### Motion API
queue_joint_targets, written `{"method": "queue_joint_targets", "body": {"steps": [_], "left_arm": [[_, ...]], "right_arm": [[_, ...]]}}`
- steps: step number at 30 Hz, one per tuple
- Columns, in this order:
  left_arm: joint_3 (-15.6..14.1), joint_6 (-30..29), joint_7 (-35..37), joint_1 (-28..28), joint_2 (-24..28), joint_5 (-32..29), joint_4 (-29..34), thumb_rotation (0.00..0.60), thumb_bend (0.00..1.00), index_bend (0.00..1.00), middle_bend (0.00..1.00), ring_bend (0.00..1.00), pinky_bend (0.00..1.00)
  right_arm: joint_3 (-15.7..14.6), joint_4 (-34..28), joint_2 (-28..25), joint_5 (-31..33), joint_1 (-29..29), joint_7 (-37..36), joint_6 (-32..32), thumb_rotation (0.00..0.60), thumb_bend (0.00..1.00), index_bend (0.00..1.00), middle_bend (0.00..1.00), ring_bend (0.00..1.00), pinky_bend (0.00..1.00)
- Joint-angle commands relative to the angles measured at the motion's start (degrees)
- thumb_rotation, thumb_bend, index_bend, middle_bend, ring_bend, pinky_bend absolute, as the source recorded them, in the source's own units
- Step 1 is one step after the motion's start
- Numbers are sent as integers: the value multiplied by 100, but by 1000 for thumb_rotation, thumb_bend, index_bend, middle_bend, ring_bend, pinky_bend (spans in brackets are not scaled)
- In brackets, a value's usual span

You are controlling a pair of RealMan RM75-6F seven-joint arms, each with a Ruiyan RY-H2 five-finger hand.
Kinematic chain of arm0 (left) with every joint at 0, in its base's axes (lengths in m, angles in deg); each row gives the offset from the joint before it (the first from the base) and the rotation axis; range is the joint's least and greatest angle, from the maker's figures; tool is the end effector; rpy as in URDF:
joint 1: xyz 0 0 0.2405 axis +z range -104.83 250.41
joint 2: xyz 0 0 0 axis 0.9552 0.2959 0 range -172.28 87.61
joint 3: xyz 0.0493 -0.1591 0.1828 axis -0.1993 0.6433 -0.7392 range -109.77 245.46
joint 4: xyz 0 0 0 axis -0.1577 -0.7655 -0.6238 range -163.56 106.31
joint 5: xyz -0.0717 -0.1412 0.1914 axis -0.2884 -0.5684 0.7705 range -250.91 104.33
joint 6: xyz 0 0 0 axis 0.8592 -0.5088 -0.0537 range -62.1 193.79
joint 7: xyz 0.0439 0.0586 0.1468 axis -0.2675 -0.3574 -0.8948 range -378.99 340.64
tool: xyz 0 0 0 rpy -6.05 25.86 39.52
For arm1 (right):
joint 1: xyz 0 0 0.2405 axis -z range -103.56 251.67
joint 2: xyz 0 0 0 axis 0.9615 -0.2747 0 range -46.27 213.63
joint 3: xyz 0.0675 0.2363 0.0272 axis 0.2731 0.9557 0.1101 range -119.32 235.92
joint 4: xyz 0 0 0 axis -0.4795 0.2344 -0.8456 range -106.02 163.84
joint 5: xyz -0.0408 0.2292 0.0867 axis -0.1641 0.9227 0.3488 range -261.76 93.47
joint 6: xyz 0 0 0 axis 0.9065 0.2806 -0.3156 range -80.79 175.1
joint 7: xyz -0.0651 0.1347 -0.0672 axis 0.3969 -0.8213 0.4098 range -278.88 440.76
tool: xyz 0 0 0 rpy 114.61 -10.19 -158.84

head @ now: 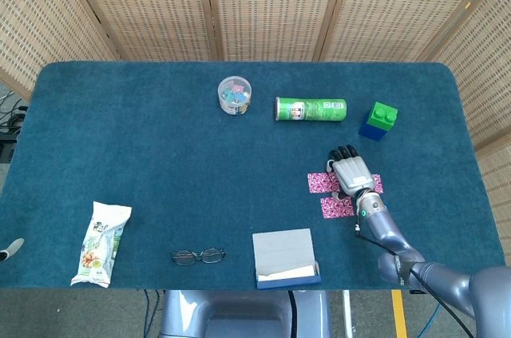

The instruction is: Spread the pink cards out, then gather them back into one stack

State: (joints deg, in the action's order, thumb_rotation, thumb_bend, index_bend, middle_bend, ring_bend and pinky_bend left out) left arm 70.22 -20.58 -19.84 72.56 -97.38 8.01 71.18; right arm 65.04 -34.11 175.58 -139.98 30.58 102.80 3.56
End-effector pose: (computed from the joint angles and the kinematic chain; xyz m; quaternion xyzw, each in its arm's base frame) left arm -0.3303 0.1738 0.1643 -0.5580 -0.4099 -0.3442 0.6342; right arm -0.2463 -0.4098 -0.0603 0.7538 -0.3778 0.2134 0.4936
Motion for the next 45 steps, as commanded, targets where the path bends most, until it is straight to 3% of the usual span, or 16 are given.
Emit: {"method": "queue_joint_targets", "body": {"steps": [1, 13, 30, 45], "left_arm": [[0, 5, 2, -3, -3, 0, -6, 600, 58, 0, 0, 0, 0], [-4, -7, 22, 10, -12, -1, -30, 600, 58, 0, 0, 0, 0], [-5, -7, 30, 11, -22, 11, -34, 600, 57, 0, 0, 0, 0], [3, -12, -23, -2, -12, 31, 19, 600, 57, 0, 0, 0, 0]], "right_arm": [[-8, -7, 1, -9, 7, 0, 8, 600, 311, 359, 146, 0, 0], [-22, -44, 2, -84, 44, -18, -10, 600, 338, 433, 167, 0, 0], [20, -176, -106, -137, 92, -70, -50, 600, 350, 462, 185, 0, 0], [74, -521, -666, -234, 228, -228, -195, 600, 350, 462, 185, 0, 0]]}}
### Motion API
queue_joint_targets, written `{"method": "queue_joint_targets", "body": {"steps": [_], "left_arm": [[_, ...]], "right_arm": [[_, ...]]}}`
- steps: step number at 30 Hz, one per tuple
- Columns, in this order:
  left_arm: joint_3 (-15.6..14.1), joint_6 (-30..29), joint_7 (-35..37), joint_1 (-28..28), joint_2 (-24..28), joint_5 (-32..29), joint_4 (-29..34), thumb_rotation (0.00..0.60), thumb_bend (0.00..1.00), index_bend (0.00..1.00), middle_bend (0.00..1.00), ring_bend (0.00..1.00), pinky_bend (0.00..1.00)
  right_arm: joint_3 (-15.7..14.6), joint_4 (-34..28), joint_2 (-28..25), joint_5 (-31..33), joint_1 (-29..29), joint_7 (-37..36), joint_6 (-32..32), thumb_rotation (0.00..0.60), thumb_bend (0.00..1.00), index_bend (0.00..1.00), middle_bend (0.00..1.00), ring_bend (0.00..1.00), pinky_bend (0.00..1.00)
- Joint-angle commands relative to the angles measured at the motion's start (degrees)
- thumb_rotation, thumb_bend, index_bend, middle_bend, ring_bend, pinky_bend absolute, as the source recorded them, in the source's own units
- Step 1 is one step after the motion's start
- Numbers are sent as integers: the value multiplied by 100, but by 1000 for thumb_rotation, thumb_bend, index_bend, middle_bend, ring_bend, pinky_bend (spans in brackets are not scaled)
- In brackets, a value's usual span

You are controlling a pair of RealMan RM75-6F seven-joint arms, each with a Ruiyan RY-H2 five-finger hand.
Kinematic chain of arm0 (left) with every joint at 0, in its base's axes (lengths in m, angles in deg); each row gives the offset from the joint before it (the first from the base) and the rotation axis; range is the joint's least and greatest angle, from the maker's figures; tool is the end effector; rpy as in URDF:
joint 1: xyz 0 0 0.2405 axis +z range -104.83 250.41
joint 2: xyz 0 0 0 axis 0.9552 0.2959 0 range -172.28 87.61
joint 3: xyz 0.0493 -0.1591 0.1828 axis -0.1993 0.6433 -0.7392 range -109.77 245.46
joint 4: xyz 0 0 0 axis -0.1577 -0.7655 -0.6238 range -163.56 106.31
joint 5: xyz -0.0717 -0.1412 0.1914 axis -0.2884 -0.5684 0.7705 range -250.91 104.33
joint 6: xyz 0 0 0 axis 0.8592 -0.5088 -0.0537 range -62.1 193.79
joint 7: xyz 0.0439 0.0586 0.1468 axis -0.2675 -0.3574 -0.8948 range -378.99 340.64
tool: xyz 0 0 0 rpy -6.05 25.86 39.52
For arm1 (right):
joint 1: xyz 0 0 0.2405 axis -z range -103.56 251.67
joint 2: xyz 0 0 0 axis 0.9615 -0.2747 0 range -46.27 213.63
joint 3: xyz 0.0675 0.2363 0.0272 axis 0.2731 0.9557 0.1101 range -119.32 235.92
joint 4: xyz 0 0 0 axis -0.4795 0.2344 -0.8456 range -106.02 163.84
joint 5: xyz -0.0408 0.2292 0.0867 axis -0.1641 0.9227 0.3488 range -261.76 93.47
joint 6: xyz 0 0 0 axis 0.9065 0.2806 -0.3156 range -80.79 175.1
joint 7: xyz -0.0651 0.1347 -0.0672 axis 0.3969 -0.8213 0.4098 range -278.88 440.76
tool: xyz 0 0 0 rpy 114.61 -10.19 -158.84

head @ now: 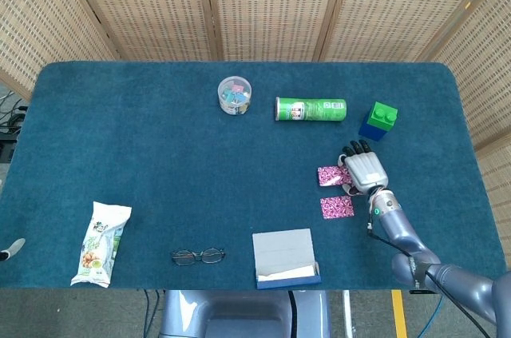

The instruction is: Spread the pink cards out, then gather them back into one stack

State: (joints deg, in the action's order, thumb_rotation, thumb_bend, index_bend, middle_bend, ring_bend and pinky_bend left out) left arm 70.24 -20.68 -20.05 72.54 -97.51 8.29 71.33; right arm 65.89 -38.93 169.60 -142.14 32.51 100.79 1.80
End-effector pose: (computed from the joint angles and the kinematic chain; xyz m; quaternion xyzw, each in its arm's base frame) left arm -0.3286 0.1741 0.1632 -0.5592 -0.4087 -0.3461 0.6328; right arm -0.2531 -0.4106 -0.0250 0.7415 -0.3742 0.2292 0.5076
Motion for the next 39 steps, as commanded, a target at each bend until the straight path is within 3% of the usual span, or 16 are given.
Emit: {"method": "queue_joint_targets", "body": {"steps": [1, 17, 29, 39], "left_arm": [[3, -5, -6, -2, 2, 5, 9, 600, 58, 0, 0, 0, 0], [0, -104, -165, 23, 75, 65, 212, 600, 57, 0, 0, 0, 0], [-34, -245, -259, 114, 135, 102, 359, 600, 57, 0, 0, 0, 0], [-45, -282, -237, 151, 145, 110, 359, 600, 58, 0, 0, 0, 0]], "right_arm": [[-17, -51, -100, -26, 50, -37, -27, 600, 350, 462, 185, 0, 0], [-469, 76, -625, -612, 494, -625, 44, 600, 350, 462, 184, 0, 0], [-541, 810, -436, -1273, 562, -1485, 122, 600, 350, 452, 164, 0, 0], [-550, 1010, -306, -1463, 544, -1651, 237, 600, 348, 407, 144, 0, 0]]}}
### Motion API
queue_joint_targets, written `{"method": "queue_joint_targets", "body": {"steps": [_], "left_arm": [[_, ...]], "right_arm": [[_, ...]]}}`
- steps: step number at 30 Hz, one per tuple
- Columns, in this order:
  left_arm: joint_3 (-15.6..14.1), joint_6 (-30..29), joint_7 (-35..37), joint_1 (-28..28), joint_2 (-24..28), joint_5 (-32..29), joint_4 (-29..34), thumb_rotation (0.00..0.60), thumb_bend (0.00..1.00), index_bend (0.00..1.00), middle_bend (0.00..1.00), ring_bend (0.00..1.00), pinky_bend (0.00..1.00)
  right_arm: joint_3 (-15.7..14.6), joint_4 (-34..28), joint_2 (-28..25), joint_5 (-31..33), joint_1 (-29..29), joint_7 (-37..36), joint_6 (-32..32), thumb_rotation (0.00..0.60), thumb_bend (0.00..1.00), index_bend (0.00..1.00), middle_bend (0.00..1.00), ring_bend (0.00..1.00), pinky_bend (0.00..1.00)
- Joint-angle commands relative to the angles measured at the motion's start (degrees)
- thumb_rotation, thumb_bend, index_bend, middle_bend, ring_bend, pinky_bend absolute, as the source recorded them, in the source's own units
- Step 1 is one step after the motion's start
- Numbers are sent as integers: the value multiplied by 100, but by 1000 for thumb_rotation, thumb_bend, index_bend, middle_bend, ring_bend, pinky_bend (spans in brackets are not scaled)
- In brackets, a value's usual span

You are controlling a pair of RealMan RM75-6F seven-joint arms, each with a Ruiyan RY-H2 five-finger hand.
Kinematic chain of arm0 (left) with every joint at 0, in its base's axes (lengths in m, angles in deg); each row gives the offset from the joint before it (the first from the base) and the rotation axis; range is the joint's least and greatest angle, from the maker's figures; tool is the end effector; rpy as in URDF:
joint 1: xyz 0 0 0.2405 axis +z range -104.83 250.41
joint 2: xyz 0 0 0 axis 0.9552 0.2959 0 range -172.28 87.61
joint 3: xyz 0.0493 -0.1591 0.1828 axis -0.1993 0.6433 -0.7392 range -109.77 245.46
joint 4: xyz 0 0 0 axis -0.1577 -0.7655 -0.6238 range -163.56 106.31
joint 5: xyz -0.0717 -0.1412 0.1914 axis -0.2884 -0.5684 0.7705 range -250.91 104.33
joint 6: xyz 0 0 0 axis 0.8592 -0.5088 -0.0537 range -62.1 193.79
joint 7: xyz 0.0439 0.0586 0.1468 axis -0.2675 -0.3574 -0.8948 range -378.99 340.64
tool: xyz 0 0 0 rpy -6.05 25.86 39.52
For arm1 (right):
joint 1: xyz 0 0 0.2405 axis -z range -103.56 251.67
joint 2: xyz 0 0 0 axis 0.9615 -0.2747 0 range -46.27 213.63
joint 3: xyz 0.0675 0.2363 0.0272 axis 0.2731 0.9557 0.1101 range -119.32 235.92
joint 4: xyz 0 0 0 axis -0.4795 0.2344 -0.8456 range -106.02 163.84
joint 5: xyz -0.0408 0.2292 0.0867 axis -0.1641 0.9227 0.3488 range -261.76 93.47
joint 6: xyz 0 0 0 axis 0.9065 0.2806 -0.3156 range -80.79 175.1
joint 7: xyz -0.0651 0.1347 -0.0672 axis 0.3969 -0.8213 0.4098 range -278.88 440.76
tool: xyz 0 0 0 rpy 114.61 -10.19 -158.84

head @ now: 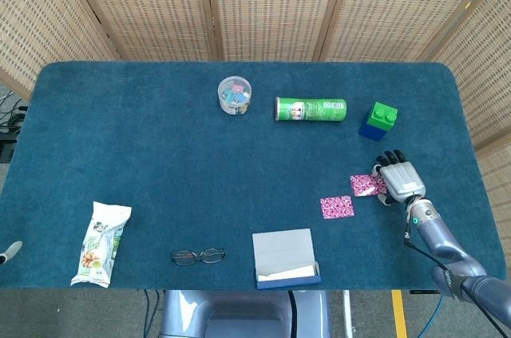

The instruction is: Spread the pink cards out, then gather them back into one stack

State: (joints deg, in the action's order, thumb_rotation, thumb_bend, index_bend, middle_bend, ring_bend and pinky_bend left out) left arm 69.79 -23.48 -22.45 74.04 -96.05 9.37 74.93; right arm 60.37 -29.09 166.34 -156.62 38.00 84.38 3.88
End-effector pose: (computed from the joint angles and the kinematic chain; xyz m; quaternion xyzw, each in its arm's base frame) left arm -0.3157 0.1642 0.1686 -0.5547 -0.3993 -0.3495 0.6409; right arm -0.3382 -0.3919 0.0131 0.7524 -0.3717 0.1835 0.5119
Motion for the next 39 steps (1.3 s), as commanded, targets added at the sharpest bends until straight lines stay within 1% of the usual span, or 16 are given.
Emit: {"method": "queue_joint_targets", "body": {"steps": [1, 4, 15, 19, 24, 26, 30, 32, 39], "left_arm": [[-1, -1, 6, 1, 0, 6, 1, 600, 58, 0, 0, 0, 0], [-1, -5, 10, 9, 0, -2, -6, 600, 57, 0, 0, 0, 0], [0, 7, 16, 13, -12, -10, -23, 600, 58, 0, 0, 0, 0], [5, 4, 21, 13, -11, -12, -29, 600, 57, 0, 0, 0, 0], [11, 12, 32, 8, -9, -12, -35, 600, 57, 0, 0, 0, 0], [16, 13, 33, 6, -8, -15, -37, 600, 57, 0, 0, 0, 0], [27, 18, 28, -4, -5, -15, -38, 600, 57, 0, 0, 0, 0], [37, 35, 35, -19, -11, -20, -41, 600, 57, 0, 0, 0, 0], [51, 66, 122, -31, -10, -49, -123, 600, 57, 0, 0, 0, 0]], "right_arm": [[9, 38, 25, -19, -8, -14, 35, 600, 347, 396, 141, 0, 0], [41, 85, 31, -26, -17, -38, 58, 600, 339, 362, 133, 0, 0], [95, 119, -6, -19, -42, -18, 157, 600, 337, 307, 113, 0, 0], [94, 133, -1, -12, -38, 14, 187, 600, 311, 265, 100, 0, 0], [103, 115, -26, 21, -41, 81, 244, 600, 311, 199, 79, 0, 0], [113, 61, -56, 28, -38, 111, 233, 600, 311, 188, 74, 0, 0], [148, -338, -225, -3, -1, 175, 74, 600, 311, 187, 73, 0, 0], [197, -721, -343, 9, 31, 231, -67, 600, 311, 200, 73, 0, 0], [283, -1761, -524, 405, 124, 830, -315, 600, 311, 286, 87, 0, 0]]}}
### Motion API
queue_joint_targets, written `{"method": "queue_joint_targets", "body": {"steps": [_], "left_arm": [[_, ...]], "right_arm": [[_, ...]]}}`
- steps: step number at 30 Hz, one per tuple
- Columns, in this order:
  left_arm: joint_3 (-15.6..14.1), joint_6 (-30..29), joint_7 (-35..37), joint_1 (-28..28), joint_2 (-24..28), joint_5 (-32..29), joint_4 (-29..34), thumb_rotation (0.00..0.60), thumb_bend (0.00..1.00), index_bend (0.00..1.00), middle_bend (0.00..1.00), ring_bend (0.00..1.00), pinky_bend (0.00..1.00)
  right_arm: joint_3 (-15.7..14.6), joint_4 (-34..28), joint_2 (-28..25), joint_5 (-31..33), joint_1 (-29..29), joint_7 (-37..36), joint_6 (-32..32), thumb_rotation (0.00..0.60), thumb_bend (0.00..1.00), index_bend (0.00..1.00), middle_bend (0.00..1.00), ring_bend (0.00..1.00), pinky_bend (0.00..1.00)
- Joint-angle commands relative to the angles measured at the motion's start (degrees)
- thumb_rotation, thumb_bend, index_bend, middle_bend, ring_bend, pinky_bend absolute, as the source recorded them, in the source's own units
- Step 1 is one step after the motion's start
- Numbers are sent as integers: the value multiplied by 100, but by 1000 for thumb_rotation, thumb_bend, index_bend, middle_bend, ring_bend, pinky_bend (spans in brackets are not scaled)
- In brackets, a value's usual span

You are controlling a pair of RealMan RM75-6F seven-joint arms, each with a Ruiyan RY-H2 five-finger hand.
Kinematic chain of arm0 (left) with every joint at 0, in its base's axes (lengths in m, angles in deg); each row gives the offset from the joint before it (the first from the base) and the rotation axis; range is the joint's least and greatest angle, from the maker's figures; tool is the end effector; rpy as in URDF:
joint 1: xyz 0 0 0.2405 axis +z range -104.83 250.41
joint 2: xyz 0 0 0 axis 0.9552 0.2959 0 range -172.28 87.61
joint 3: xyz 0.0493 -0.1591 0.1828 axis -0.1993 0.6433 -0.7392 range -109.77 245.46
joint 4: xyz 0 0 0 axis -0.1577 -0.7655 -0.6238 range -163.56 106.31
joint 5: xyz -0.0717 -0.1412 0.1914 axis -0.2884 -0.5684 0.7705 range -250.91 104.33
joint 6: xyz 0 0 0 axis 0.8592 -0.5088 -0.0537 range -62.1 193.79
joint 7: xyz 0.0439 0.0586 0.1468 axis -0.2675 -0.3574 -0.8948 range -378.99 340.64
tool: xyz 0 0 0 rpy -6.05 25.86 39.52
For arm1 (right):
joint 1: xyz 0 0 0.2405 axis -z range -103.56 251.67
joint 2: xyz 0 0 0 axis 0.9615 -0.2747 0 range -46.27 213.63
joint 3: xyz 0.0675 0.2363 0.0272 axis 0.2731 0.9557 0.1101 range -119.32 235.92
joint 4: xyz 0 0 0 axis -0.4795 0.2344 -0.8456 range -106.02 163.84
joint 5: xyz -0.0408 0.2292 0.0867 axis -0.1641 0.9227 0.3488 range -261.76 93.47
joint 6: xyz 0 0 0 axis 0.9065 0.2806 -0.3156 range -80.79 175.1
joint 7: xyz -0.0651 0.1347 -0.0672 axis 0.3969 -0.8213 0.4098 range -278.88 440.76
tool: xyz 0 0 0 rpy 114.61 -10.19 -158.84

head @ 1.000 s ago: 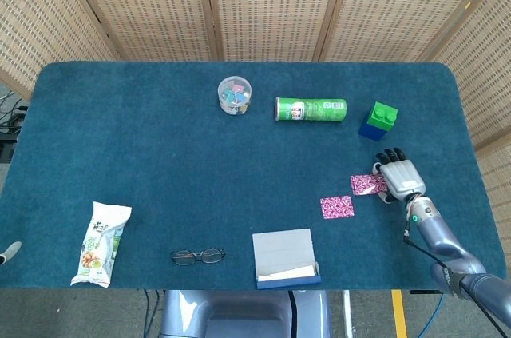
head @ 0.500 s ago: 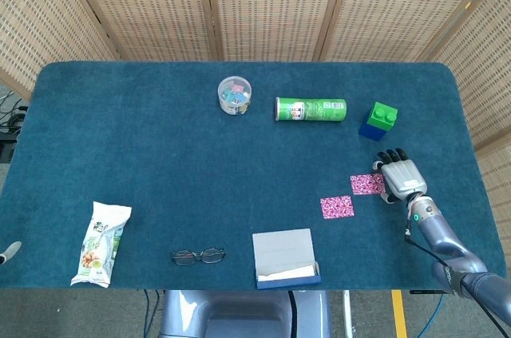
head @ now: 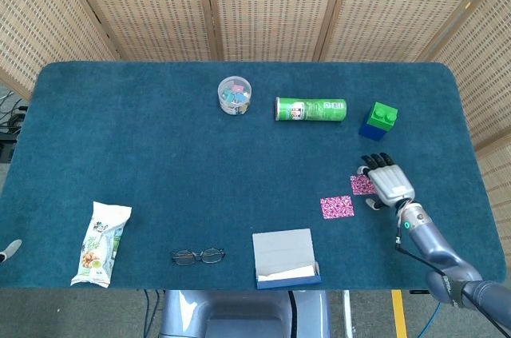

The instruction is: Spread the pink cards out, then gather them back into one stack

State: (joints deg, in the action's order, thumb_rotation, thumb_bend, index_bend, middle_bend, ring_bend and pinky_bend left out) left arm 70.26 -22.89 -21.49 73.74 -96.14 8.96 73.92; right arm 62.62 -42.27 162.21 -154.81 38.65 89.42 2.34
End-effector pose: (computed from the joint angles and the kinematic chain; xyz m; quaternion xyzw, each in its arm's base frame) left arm -0.3196 0.1677 0.1703 -0.5536 -0.3996 -0.3505 0.6411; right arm -0.2953 -0.3741 0.0030 0.7581 -0.3838 0.2184 0.4798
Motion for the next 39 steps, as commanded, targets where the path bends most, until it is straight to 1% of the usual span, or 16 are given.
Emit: {"method": "queue_joint_targets", "body": {"steps": [1, 6, 15, 22, 36, 39], "left_arm": [[5, 9, 41, -2, -2, -8, -35, 600, 57, 0, 0, 0, 0], [1, 35, 130, -7, -17, -8, -115, 600, 57, 0, 0, 0, 0], [-7, 50, 243, 2, -28, -10, -222, 600, 58, 0, 0, 0, 0], [-11, 57, 286, -3, -42, 11, -261, 600, 57, 0, 0, 0, 0], [-11, 53, 328, 5, -49, 12, -306, 600, 57, 0, 0, 0, 0], [-11, 56, 325, 4, -48, 12, -302, 600, 57, 0, 0, 0, 0]], "right_arm": [[61, -529, -120, 289, 65, 413, -181, 600, 311, 294, 90, 0, 0], [62, -931, -92, 613, 64, 815, -247, 600, 311, 310, 97, 0, 0], [3, -1137, 59, 934, 46, 1198, -336, 600, 311, 312, 98, 0, 0], [-56, -1163, 177, 1005, 46, 1304, -395, 600, 311, 312, 98, 0, 0], [-140, -983, 339, 963, 66, 1335, -479, 600, 310, 312, 98, 0, 0], [-152, -963, 354, 948, 74, 1312, -476, 600, 277, 312, 98, 0, 0]]}}
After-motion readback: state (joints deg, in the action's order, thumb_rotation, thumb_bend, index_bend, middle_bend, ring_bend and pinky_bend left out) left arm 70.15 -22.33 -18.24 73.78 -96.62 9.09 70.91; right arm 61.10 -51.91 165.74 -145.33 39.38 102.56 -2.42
